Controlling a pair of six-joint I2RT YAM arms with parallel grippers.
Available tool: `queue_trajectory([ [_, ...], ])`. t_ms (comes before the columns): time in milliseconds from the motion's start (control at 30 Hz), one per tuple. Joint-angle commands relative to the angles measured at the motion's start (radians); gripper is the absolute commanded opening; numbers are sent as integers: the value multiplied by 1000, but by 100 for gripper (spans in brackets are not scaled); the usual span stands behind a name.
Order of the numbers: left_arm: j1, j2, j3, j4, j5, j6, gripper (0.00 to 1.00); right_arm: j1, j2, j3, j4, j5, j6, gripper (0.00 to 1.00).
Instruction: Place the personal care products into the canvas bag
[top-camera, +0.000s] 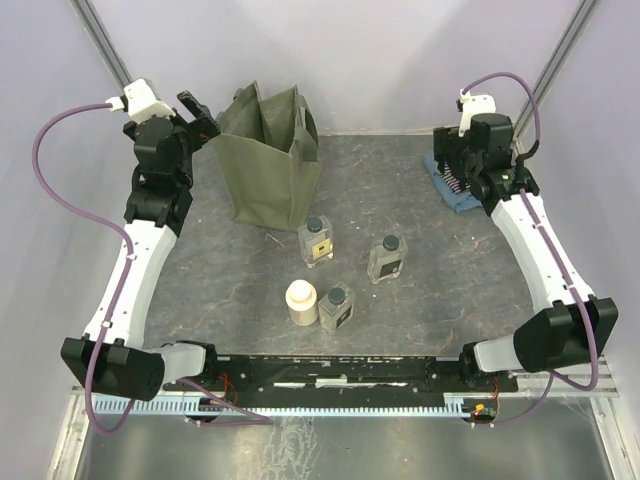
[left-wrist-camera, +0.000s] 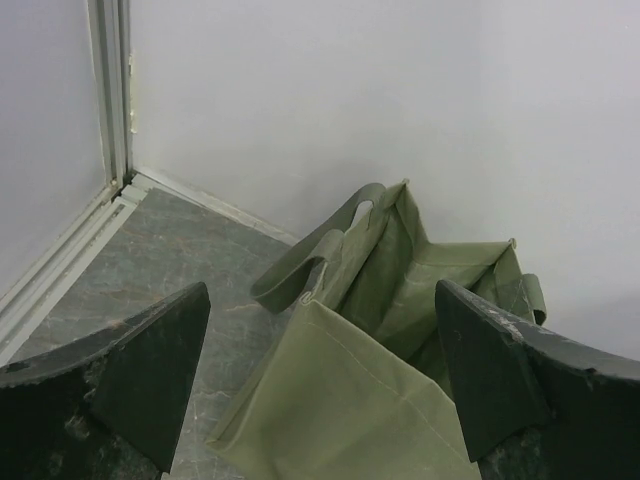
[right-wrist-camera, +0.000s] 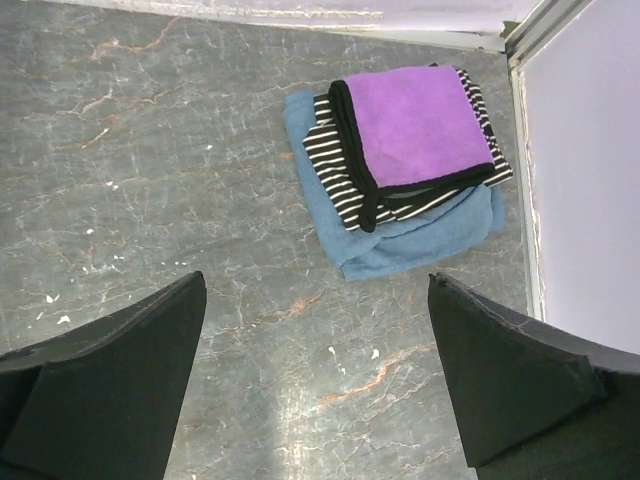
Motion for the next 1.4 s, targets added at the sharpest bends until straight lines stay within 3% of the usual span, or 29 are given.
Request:
queue_trajectory([
  [0,-5,-7,-10,76,58,61,100,29,18,133,-65,13,12,100],
  [167,-5,20,-26,189,259,345,100,75,116,326,-217,-20,84,100],
  [300,-5,140,106,137,190,377,100,104,184,454,-302,-49,160,100],
  [467,-5,359,368,-46,98,390,100,120,261,593,-458,51,274,100],
  [767,-5,555,518,-182,14,372,100,120,190,463,-409,-6,323,100],
  [1167,-5,705,637,-402,83,344,95,120,169,456,-462,-23,243,100],
  [1233,-5,711,644,-438,112,346,86,121,172,465,-477,-31,238,100],
  [1300,-4,714,649,-471,156,341,62,120,170,461,-477,-42,231,100],
  [1367,-5,712,651,-507,195,331,34,121,163,455,-469,-59,222,92],
])
